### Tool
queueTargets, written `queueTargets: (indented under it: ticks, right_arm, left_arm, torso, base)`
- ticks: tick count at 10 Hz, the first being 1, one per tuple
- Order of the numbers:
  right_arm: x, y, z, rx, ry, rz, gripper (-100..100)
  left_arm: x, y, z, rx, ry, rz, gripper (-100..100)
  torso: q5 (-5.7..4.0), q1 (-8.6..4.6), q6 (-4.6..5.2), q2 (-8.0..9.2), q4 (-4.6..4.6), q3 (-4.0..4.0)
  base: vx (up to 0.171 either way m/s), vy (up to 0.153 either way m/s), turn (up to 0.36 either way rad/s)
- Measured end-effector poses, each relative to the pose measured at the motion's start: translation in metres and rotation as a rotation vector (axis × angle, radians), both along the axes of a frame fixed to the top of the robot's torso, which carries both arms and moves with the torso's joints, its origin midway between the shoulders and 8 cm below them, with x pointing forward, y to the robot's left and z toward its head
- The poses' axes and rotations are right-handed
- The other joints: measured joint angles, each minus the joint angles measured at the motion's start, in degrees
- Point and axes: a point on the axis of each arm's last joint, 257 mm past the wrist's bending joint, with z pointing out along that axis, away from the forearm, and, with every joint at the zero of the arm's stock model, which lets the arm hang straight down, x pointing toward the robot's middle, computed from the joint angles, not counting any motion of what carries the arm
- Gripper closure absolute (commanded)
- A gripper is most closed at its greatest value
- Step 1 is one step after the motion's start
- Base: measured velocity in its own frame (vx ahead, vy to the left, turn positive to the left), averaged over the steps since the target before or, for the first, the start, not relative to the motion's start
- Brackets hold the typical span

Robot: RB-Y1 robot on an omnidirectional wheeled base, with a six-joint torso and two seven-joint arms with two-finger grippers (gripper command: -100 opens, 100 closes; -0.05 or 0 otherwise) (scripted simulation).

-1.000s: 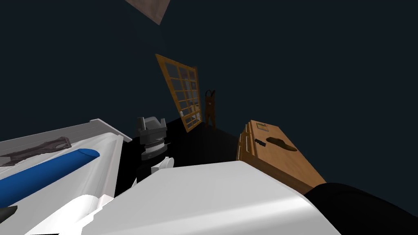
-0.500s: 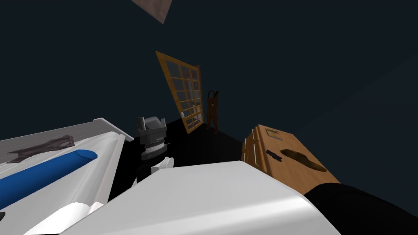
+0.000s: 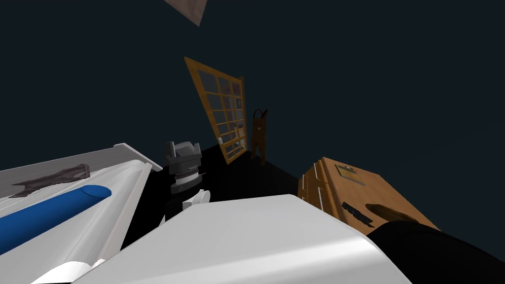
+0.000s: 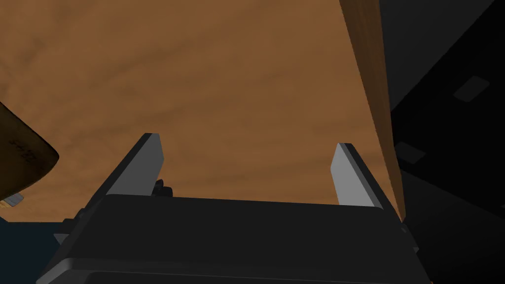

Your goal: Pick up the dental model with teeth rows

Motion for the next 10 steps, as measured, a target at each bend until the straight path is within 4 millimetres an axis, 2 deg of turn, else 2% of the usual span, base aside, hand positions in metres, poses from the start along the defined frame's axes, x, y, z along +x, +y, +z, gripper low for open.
queueTargets:
  ticks: [2,4,5,6,7,10]
  right_arm:
    - [0.000,-0.015,0.009,-0.036,0.033,0.042,-100]
    - [0.004,-0.023,0.013,-0.057,0.046,0.071,-100]
    - [0.007,-0.023,0.012,-0.058,0.047,0.084,-100]
    - [0.008,-0.024,0.012,-0.058,0.047,0.086,0]
    - [0.008,-0.024,0.012,-0.059,0.047,0.086,-100]
    - [0.004,-0.012,-0.009,-0.057,0.041,0.068,-100]
  left_arm:
    - [0.000,0.000,0.000,0.000,0.000,0.000,0]
    - [0.000,0.000,0.000,0.000,0.000,0.000,0]
    - [0.000,0.000,0.000,0.000,0.000,0.000,0]
    - [0.000,0.000,0.000,0.000,0.000,0.000,0]
    - [0.000,0.000,0.000,0.000,0.000,0.000,0]
    - [0.000,0.000,0.000,0.000,0.000,0.000,0]
  torso:
    - [0.01,-0.02,0.02,0.17,0.02,0.08]
    - [0.00,-0.02,0.03,0.25,0.04,0.13]
    - [-0.01,-0.06,0.02,0.20,0.04,0.11]
    - [0.01,0.03,0.06,0.55,0.09,0.29]
    - [0.03,0.11,0.08,0.87,0.18,0.48]
    - [-0.04,-0.15,0.09,1.24,0.27,0.70]
  base:
    - [0.213,-0.035,0.065]
    - [0.216,-0.044,0.058]
    - [0.106,-0.025,0.021]
    - [0.019,-0.005,0.003]
    - [0.000,-0.041,0.063]
    - [-0.027,-0.062,0.055]
